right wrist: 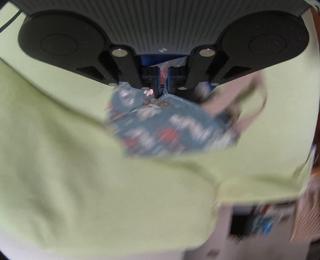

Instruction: Fold shopping bag

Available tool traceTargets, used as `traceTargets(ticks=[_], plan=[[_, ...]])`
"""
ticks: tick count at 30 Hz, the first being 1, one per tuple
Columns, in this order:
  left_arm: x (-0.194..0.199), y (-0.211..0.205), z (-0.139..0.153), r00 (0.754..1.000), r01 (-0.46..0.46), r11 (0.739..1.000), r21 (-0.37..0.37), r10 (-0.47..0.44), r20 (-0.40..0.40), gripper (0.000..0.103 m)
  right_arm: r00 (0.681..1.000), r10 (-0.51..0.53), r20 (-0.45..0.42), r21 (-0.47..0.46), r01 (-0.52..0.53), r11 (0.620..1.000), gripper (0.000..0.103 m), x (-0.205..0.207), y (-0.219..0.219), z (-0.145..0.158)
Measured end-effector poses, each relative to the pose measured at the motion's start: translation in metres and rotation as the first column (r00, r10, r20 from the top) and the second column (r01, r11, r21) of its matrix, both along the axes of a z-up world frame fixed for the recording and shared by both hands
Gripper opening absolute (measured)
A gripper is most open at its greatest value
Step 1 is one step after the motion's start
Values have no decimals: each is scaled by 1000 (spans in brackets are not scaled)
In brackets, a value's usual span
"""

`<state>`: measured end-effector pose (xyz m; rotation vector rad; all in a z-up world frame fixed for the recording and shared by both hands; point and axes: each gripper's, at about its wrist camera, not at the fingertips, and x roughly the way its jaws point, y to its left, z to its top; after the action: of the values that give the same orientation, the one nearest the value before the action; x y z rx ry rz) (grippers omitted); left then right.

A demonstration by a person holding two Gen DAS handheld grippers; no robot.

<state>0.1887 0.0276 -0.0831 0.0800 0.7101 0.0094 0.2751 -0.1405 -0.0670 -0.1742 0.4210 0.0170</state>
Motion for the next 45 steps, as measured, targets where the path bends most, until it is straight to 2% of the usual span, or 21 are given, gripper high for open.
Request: traceTargets(ticks=[4,7,8,12,13,14,16,20,22,23,27,29,31,32,34,36,37,38,39,42,45], plan=[[-13,-13,7,999,31,999,-29,-31,12,101,978,-158,133,43,154,987,2,-43,-59,44],[-26,-32,14,994,103,993,-65,-101,32,101,929,-322,181,24,323,946,2,-91,-112,59],[-31,-41,16,990,138,987,-79,-135,40,101,913,-369,173,14,372,928,3,-106,-129,59],[-47,-100,16,954,299,951,-82,-297,46,101,866,-500,7,3,500,866,9,-166,-194,40],[-51,-118,14,938,346,935,-77,-343,46,101,860,-509,-32,10,510,860,12,-181,-206,32],[-54,-137,10,918,396,916,-65,-394,44,101,854,-516,-60,12,518,855,24,-193,-214,27],[-61,-175,1,869,494,869,-28,-493,31,101,840,-535,-91,22,539,842,39,-212,-223,17],[-69,-238,-28,803,586,790,178,-596,-1,95,837,-521,-167,91,539,837,41,-230,-243,1],[-71,-256,-41,776,613,749,250,-630,-16,83,842,-506,-189,120,531,839,42,-235,-250,-8],[-70,-261,-47,768,622,736,267,-640,-27,73,842,-502,-198,128,530,838,44,-238,-253,-13],[-59,-275,-68,767,620,711,333,-639,-63,55,850,-476,-225,140,512,848,50,-232,-259,-32],[-52,-279,-75,768,621,709,335,-636,-79,45,857,-465,-222,154,501,851,50,-226,-261,-39],[-48,-279,-78,762,632,711,307,-642,-84,24,864,-454,-218,162,491,856,52,-219,-263,-45],[-48,-280,-79,761,633,710,307,-643,-82,2,864,-454,-217,155,490,858,52,-215,-264,-47],[-50,-280,-79,765,620,710,333,-641,-58,2,866,-455,-210,134,486,864,52,-204,-266,-53],[-50,-276,-67,775,600,735,316,-632,-2,1,869,-450,-208,111,478,871,50,-192,-268,-60],[-48,-271,-57,784,591,755,283,-621,21,1,872,-437,-220,104,467,878,30,-185,-270,-63],[-44,-266,-47,792,583,773,250,-609,38,1,868,-438,-234,87,467,880,17,-179,-274,-65],[-40,-261,-37,799,576,787,220,-599,53,1,872,-442,-211,75,466,882,15,-177,-275,-61],[-37,-253,-15,798,571,795,202,-596,88,1,893,-446,-63,25,448,894,9,-178,-274,-32],[-54,-258,5,773,584,780,224,-619,141,0,896,-434,99,-71,441,895,9,-184,-267,13]])
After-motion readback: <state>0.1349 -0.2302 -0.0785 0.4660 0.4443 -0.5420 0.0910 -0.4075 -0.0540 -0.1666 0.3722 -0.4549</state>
